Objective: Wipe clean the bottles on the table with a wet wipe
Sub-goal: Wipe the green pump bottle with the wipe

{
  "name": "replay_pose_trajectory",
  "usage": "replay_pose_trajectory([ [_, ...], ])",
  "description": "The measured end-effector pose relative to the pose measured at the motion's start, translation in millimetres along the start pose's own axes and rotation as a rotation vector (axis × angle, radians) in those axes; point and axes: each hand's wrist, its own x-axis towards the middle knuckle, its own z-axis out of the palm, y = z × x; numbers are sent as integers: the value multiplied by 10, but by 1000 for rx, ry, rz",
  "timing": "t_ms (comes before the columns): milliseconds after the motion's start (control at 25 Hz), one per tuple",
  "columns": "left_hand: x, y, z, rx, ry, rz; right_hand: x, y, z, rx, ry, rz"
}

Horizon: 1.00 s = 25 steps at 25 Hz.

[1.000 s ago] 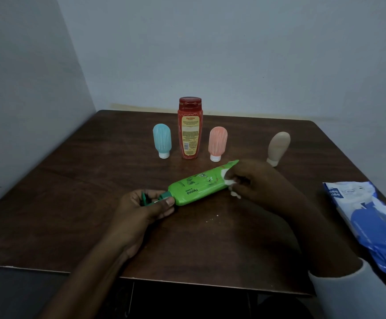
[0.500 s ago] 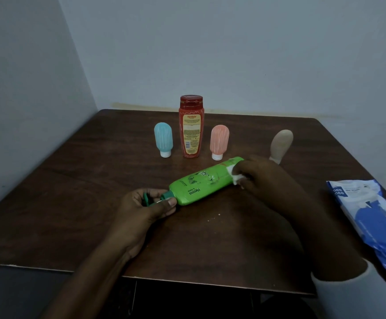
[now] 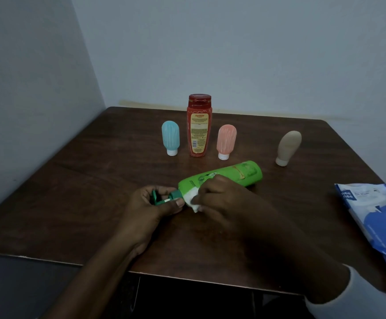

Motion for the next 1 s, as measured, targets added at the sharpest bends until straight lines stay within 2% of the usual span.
replay_pose_trajectory([
  [120, -3, 0, 8, 27, 24, 6, -95, 222, -211, 45, 1, 205],
  [280, 3, -3, 18, 37, 29, 22, -244, 503, -363, -94, 112, 288],
  [400, -11, 4, 26, 53, 34, 34, -216, 437, -277, -136, 145, 256],
  [560, -40, 20, 29, 113, 29, 69, -15, -21, 46, -49, 89, 30],
  [640, -49, 27, 28, 125, 22, 79, 45, -83, 91, -50, 61, -24],
  [760, -52, 21, 34, 121, 40, 88, -42, 111, -64, -75, 74, 105],
  [920, -46, 11, 30, 132, 41, 102, -245, 484, -303, -230, 176, 429],
  [1000, -44, 9, 22, 141, 38, 107, -240, 468, -256, -291, 205, 419],
])
